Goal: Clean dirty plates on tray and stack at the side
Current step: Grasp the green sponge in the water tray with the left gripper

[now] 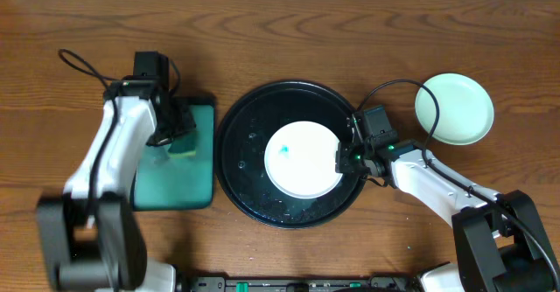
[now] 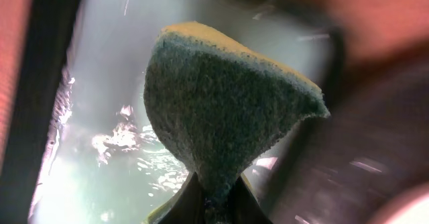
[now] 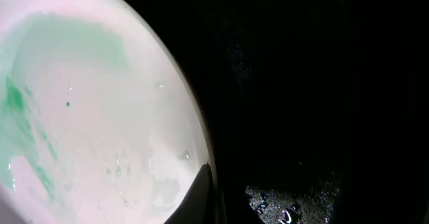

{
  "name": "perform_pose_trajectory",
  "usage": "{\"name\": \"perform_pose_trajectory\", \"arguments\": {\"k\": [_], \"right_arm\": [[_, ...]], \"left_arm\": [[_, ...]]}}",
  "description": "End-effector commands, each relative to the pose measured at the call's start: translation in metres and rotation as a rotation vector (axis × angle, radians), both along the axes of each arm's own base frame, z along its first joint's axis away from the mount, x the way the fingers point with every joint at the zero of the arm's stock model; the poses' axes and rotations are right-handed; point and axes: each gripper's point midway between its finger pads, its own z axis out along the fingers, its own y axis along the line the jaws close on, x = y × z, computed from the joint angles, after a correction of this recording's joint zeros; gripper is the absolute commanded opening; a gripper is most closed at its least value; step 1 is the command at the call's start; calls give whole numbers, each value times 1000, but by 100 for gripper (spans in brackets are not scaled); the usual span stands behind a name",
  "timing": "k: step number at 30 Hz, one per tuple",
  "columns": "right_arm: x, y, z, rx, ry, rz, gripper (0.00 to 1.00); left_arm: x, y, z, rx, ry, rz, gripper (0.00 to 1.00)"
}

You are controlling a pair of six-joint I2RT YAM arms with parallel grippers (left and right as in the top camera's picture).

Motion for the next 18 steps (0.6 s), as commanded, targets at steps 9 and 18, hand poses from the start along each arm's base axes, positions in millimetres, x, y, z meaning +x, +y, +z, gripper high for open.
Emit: {"name": "perform_pose_trajectory", "arguments": {"k": [9,18], "right_arm": [[-3,5,-1,-1,6,24,1],[-3,5,-1,-1,5,24,1]], "left_arm": [[-16,-22,146,244,-464,-184,7],[-21,-16,164,294,-518,-200,7]]}}
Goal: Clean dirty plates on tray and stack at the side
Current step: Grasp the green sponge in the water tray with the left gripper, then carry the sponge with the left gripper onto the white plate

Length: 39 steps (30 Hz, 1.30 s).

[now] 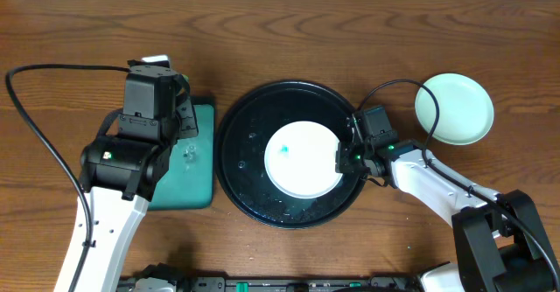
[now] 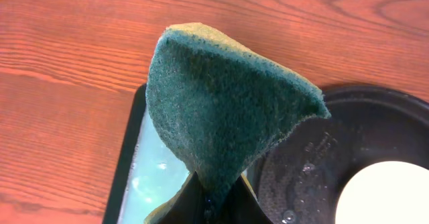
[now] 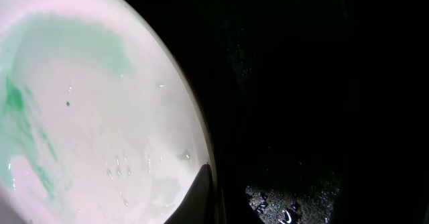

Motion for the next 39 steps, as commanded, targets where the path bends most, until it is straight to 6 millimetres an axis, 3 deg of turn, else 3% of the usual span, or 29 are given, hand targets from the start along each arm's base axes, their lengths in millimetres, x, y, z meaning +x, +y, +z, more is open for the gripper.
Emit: {"name": "perform_pose_trajectory", "arguments": {"k": [1,25,29,31,35,39], "right_arm": [[-2,5,-1,-1,5,23,1],[-2,5,0,0,3,23,1],[-2,5,0,6,10,3,1],[-3,4,-1,18,32,-45,1],[-7,9,-1,40,60,-85,1],[-12,20,0,69,87,-128,2]], "left_arm": [[1,6,7,50,-23,4,7],[4,6,5,47,-22,8,7],[8,5,-12,34,32,34,7],[10,3,-32,6,99,71,7],[10,-21,-58,-122,199,43,8],[7,-54,-72,-298,284,-23,7]]}}
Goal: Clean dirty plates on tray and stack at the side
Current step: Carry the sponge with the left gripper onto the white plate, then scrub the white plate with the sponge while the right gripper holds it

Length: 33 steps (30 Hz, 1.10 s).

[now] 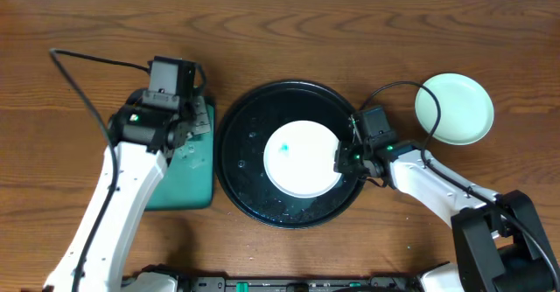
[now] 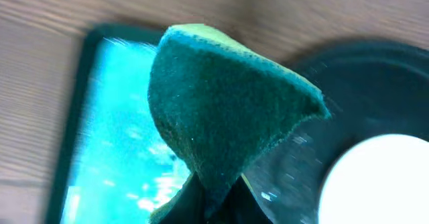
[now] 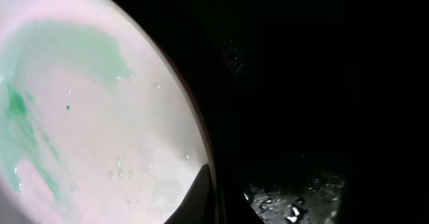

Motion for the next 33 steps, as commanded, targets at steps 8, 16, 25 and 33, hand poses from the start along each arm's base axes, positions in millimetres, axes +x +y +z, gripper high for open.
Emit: {"name": "perform_pose_trajectory", "arguments": {"k": [8,16,25,33], "right_arm": [[-20,50,4,70,24,24,2],[-24,62,5,72,12,20,2],[-24,61,5,67,8,25,1],[-22,60,4,56,1,20,2]], "left_arm": [[-14,-75,-20,-379,166,-102,7],[-25,-107,-69,-312,324,-143,7],[-39,-113,-148,-234,554,-112,7],[-67,-153,-166,-371,702,-214,7]]}}
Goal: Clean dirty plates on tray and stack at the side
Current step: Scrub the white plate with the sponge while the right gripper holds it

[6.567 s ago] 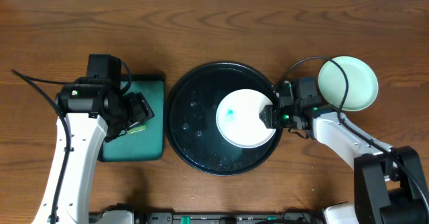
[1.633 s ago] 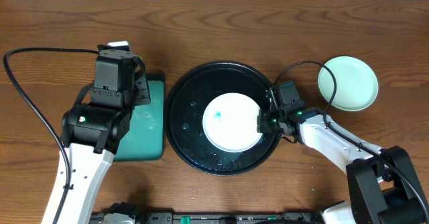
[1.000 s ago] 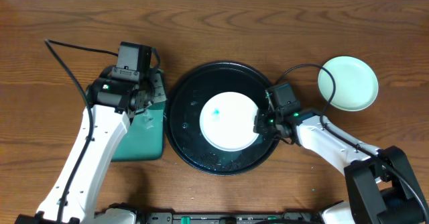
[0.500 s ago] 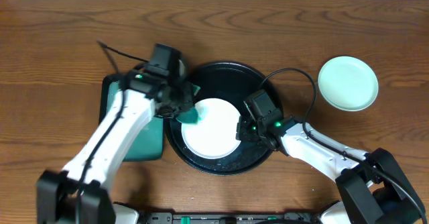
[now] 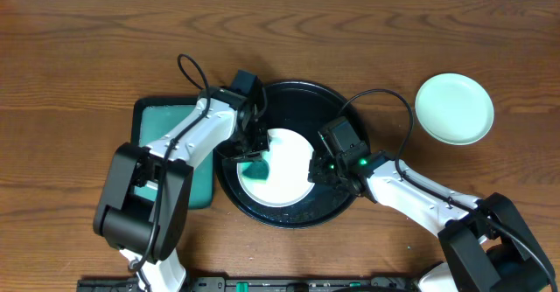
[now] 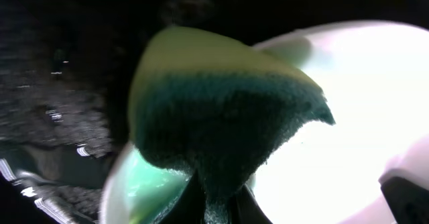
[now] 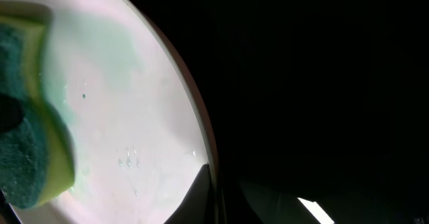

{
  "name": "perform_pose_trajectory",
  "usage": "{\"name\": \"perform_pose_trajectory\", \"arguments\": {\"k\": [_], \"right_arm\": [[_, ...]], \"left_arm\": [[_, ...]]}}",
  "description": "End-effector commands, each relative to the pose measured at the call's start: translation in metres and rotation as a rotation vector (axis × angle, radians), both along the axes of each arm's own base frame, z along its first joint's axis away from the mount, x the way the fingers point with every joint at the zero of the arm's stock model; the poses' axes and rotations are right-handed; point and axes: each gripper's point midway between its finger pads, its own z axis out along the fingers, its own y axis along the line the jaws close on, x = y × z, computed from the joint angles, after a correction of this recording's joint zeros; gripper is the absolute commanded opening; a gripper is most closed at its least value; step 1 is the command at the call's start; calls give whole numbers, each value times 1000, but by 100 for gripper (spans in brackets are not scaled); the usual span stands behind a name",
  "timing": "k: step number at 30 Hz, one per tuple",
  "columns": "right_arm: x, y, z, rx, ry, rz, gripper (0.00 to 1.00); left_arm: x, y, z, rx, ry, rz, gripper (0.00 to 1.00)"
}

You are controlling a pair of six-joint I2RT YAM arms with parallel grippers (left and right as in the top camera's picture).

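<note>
A white plate (image 5: 287, 171) smeared with green lies in the round black tray (image 5: 302, 88). My left gripper (image 5: 252, 152) is shut on a green and yellow sponge (image 6: 221, 103) that presses on the plate's left part (image 6: 348, 110). On the other side, my right gripper (image 7: 211, 194) is shut on the plate's right rim (image 7: 194, 117). It also shows in the overhead view, right gripper (image 5: 320, 168). The right wrist view catches the sponge (image 7: 27, 137) at its left edge. A green soapy film (image 6: 151, 184) lies under the sponge.
A teal rectangular tray (image 5: 156, 126) with liquid sits left of the black tray. A pale green plate (image 5: 453, 108) rests on the wooden table at the right. Both arms reach into the black tray.
My left gripper has moved with the sponge from over the teal tray's right edge onto the white plate. The plate and my right gripper now sit further left in the black tray.
My left gripper held the sponge low in the teal tray, then lifted above it, then at the tray's right edge, and now on the plate. My right gripper has held the plate's rim at every moment; the plate now lies further left.
</note>
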Motion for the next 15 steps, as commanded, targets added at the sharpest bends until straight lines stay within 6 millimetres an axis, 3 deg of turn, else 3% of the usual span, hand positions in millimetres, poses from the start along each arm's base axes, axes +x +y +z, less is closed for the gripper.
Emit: {"name": "perform_pose_trajectory", "arguments": {"k": [1,9,15], "right_arm": [[1,1,-1,-10,-6,-5,2],[0,0,-1,-12,-2,-4,2],[-1,0,-3,-14,1,-5,2]], "left_arm": [[-28,-33,-8,-105,107,-68,7],[-53,-91,-7,-160,66,-212,7],[-61,-105,-8,-155,71,-197,7]]}}
